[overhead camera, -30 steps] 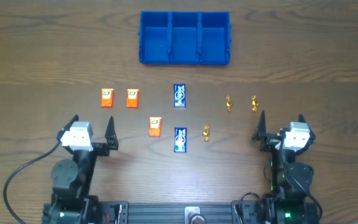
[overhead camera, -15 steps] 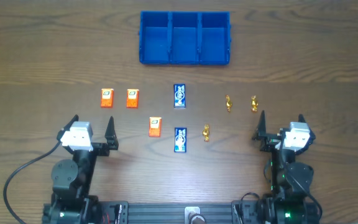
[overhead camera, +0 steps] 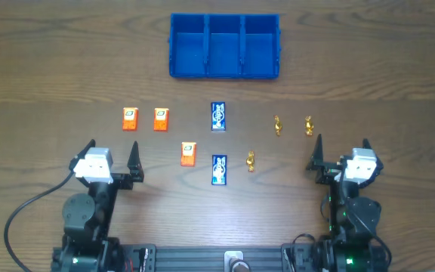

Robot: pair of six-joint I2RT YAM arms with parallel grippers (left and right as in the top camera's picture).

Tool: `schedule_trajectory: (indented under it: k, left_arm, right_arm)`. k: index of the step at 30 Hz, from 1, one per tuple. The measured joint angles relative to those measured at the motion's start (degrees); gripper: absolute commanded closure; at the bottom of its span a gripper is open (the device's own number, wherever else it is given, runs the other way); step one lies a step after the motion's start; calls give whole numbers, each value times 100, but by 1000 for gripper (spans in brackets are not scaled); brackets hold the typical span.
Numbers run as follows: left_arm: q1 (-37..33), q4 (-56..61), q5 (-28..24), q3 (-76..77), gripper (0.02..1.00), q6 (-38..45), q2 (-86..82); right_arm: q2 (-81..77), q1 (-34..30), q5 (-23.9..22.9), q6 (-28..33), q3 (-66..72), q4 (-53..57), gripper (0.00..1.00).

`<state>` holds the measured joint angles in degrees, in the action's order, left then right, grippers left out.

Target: Sort Candies Into Trays

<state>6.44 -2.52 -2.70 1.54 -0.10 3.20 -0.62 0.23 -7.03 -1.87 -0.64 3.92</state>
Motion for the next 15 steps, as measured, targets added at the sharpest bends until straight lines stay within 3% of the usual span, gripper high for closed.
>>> schedule_trajectory:
  k: [8, 15]
  left_arm:
    - [-2, 4, 70, 0, 20, 0, -87]
    - [-269, 103, 1082, 0, 20, 0, -240]
  right_arm:
    - [0, 0, 0, 0, 0, 0, 1]
    - [0, 0, 2, 0, 0, 0, 1]
